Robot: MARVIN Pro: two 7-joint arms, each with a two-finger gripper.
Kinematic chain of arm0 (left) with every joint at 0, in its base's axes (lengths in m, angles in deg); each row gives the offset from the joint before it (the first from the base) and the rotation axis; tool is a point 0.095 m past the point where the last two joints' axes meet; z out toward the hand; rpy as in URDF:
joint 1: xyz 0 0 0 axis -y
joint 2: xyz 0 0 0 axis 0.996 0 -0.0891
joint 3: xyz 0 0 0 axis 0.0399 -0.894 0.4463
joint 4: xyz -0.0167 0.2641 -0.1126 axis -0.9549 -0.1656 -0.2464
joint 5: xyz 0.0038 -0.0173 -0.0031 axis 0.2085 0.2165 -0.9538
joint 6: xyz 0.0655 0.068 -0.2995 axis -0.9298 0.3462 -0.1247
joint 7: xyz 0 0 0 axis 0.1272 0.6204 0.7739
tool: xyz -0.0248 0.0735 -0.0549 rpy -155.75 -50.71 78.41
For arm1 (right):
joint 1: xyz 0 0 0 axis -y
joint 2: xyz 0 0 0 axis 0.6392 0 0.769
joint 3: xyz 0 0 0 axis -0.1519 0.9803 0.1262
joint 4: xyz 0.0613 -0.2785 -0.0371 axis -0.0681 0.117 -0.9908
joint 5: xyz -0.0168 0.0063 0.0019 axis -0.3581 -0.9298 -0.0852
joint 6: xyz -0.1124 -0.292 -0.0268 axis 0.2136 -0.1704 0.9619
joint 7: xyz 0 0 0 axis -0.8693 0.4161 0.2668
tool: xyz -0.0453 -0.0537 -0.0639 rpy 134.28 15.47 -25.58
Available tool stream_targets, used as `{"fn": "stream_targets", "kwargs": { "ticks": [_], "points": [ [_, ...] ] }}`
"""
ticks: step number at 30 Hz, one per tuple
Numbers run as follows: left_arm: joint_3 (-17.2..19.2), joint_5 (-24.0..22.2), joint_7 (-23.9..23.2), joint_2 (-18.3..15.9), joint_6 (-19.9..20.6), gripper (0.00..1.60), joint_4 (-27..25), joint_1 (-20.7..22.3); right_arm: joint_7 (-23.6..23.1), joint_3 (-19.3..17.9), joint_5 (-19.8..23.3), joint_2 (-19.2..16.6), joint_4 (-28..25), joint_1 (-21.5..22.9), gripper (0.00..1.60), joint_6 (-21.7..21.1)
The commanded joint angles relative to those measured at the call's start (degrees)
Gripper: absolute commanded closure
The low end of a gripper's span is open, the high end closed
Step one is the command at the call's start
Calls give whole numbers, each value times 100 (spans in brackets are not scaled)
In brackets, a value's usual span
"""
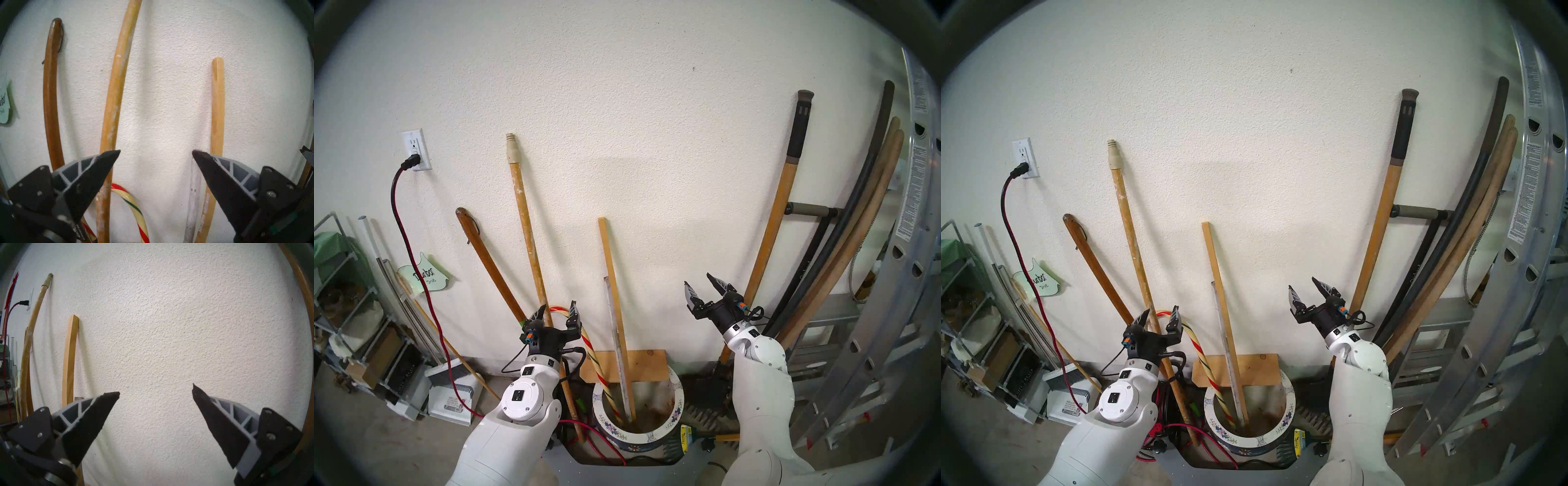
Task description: Take wooden sticks or brooms out of the pot
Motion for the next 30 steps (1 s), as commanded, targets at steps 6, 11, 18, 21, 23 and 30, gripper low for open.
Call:
{"fn": "stream_targets", "kwargs": {
  "ticks": [6,11,18,21,23,30],
  "points": [
    [-24,75,87,57,-69,0,-36,-30,6,6,31,26,-37,65,0,53],
    [-28,76,94,55,-72,0,-35,-29,3,2,29,28,-37,67,0,55],
    [-29,78,97,55,-74,0,-34,-29,-98,88,28,74,-43,117,0,-79],
    [-25,83,94,60,-74,0,-33,-30,-64,266,-124,83,-67,76,0,-105],
    [-20,86,88,64,-73,0,-33,-31,-1,316,-172,91,52,87,0,-68],
    [-7,91,71,76,-69,0,-33,-35,-96,361,-264,87,345,188,0,-112]
  ]
}}
